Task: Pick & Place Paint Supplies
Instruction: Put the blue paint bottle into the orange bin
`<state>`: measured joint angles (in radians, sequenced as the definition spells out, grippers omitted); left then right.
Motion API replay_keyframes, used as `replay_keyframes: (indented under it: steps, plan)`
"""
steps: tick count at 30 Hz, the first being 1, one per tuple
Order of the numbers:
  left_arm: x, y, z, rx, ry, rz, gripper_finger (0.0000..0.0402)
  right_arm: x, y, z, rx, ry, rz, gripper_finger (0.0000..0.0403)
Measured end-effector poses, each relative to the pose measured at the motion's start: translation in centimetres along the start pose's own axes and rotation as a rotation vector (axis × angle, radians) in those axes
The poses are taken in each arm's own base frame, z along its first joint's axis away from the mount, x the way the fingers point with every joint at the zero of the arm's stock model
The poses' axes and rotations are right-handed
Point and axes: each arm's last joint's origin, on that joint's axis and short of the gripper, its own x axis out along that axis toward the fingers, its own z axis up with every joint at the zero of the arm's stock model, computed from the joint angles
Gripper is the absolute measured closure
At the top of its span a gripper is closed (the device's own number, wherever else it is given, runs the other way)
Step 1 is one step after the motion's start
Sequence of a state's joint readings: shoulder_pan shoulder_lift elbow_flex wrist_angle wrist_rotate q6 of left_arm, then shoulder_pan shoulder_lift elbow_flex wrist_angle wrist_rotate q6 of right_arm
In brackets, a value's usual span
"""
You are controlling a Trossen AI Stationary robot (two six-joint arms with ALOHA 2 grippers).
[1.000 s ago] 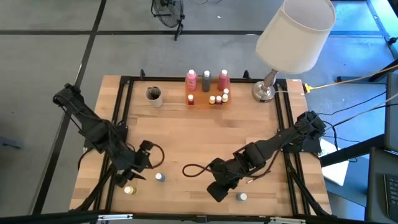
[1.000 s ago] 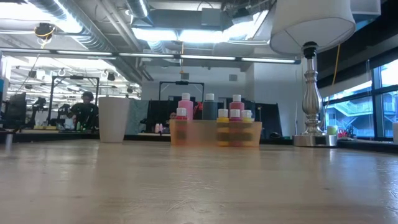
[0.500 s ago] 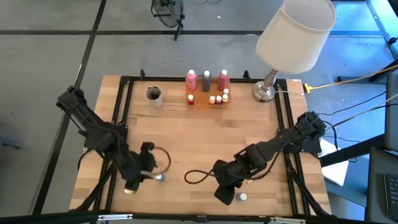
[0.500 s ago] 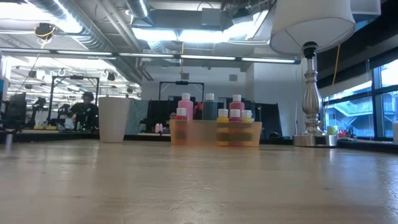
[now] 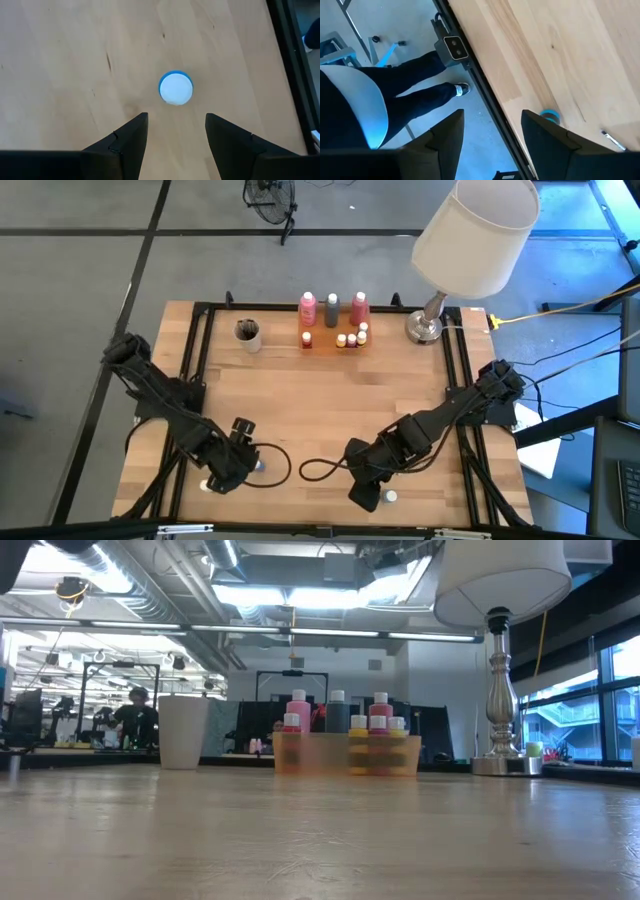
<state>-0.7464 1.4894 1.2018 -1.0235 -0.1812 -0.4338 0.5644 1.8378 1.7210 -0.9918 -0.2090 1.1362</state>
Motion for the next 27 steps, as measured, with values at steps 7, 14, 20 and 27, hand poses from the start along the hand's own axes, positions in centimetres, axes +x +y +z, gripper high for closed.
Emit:
replay_keyframes:
  steps: [7,14,20,27]
  plan:
    - [1.6,-0.5,0.3,0.033,0.051,-0.007,0.0207,0.0,0.0,0.1,0.005,-0.018,-0.004,0.0201]
    - [3.6,-1.0,0.6,0.061,0.11,0.02,0.0207,0.0,0.0,0.1,0.015,-0.018,-0.003,0.0201]
    - [4.2,-1.3,1.1,0.105,0.078,0.02,0.0207,0.0,0.0,0.1,0.018,-0.018,-0.003,0.0201]
    - [4.2,-0.9,1.3,0.156,0.053,0.083,0.0208,0.0,0.0,0.0,0.016,-0.014,-0.01,0.0201]
